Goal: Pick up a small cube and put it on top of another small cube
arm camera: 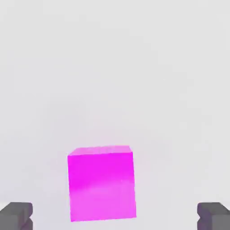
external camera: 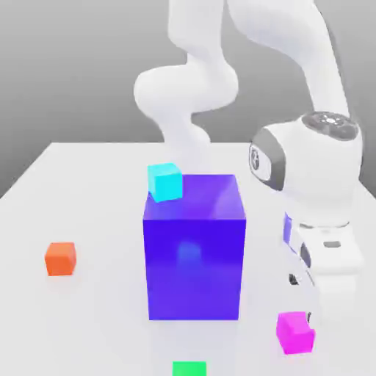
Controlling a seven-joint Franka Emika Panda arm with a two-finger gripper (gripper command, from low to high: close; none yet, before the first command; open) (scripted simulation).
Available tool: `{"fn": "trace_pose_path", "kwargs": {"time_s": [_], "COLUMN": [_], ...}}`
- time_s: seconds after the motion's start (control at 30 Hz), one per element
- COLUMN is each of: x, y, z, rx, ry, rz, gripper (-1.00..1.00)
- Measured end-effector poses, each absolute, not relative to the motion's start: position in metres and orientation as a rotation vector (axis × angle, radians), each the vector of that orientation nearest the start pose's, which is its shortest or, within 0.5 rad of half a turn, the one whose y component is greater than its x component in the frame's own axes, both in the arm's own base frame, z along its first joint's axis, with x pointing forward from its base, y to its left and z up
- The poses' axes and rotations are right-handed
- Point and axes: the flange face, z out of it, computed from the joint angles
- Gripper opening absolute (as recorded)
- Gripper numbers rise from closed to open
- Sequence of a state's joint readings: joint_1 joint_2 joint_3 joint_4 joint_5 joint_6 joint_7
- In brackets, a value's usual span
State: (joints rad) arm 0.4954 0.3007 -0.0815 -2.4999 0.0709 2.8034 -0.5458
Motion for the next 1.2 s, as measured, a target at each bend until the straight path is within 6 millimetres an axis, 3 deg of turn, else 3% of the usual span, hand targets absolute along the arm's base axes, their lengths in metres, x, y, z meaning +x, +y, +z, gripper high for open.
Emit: {"fn": "trace_pose_path", "kwargs": {"time_s": [0.07,0.1,0.33,0.5,0.53,0.67,0.9,0.97,1.07,1.1,1.2], "x": [0.429,0.428,0.428,0.429,0.438,0.478,0.532,0.531,0.531,0.530,0.530], "y": [0.183,0.182,0.182,0.183,0.182,0.135,0.023,0.007,0.003,0.002,0.002], "z": [0.145,0.133,0.132,0.186,0.197,0.217,0.250,0.234,0.193,0.184,0.184], "rx": [-2.829,-2.828,-2.828,-2.828,-2.835,-2.899,-2.997,-3.015,-3.020,-3.021,-3.021], "ry": [-1.369,-1.369,-1.370,-1.361,-1.319,-1.146,-0.858,-0.861,-0.861,-0.860,-0.860], "rz": [-0.003,-0.001,0.002,-0.006,-0.033,-0.042,-0.052,-0.013,-0.001,0.001,0.001], "gripper": [0.00,-1.00,-1.00,-1.00,-1.00,-1.00,-1.00,-1.00,-1.00,1.00,1.00]}}
